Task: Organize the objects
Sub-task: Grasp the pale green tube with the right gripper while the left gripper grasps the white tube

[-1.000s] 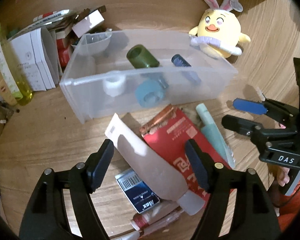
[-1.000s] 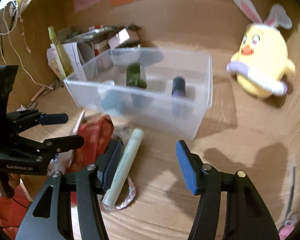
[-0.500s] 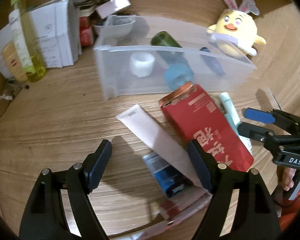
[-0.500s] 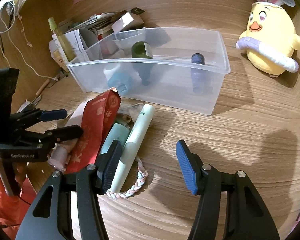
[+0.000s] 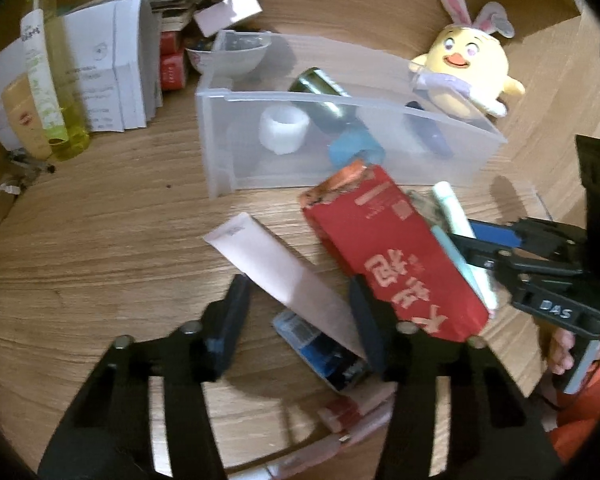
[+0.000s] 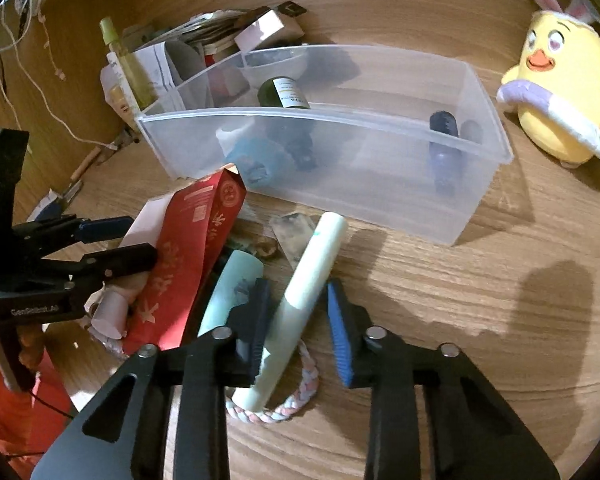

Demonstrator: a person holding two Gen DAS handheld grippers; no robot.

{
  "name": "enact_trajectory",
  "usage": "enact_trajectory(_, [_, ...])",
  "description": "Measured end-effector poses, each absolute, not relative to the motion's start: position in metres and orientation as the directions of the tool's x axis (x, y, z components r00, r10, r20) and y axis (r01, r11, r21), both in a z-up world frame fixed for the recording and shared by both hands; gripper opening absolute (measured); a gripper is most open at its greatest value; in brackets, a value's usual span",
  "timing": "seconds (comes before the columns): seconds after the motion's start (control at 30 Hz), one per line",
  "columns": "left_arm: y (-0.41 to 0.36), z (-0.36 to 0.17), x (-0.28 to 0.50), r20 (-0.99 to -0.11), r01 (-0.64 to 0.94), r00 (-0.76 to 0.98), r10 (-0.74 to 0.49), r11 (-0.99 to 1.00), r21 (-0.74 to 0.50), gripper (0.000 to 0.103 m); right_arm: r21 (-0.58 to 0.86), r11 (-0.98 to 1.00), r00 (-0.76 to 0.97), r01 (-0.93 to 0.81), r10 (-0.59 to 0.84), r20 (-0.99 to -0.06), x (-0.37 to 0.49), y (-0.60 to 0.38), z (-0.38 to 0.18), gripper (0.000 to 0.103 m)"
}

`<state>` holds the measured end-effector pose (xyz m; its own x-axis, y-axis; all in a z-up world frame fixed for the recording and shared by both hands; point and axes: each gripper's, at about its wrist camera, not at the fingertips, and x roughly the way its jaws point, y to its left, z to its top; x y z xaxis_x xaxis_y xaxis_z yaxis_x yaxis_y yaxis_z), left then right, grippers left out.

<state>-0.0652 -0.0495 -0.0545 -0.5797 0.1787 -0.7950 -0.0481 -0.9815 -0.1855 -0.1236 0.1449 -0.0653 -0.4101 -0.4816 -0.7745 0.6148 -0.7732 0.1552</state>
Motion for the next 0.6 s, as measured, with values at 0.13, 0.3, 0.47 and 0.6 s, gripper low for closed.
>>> enact_trajectory(0.13, [-0.047,-0.054,-0.066,-0.791,-0.057,-0.569,0.223,-0.971,-0.233,0.032,0.151,-0.770,-0.411,0.620,-0.482,-0.774,-0.124,0.144,-0.065,0.014])
enact_trajectory(0.3, [-0.046,-0.051,-0.064,-0.782,-0.055,-0.571,0.249,-0.962,-0.266,0.018,0.152,-0.781,-0.437,0.606,-0.486,-0.756,-0.121,0.153,-0.060,0.014])
enact_trajectory(0.47, [-0.042,-0.042,-0.059,-0.761,-0.058,-0.597,0.253,-0.960,-0.274,0.007,0.152,-0.791,-0.473,0.593,-0.495,-0.729,-0.118,0.164,-0.048,0.014])
enact_trajectory(0.6, [-0.042,-0.036,-0.054,-0.748,-0.060,-0.615,0.250,-0.960,-0.272,0.006,0.154,-0.795,-0.501,0.587,-0.506,-0.702,-0.113,0.172,-0.036,0.014])
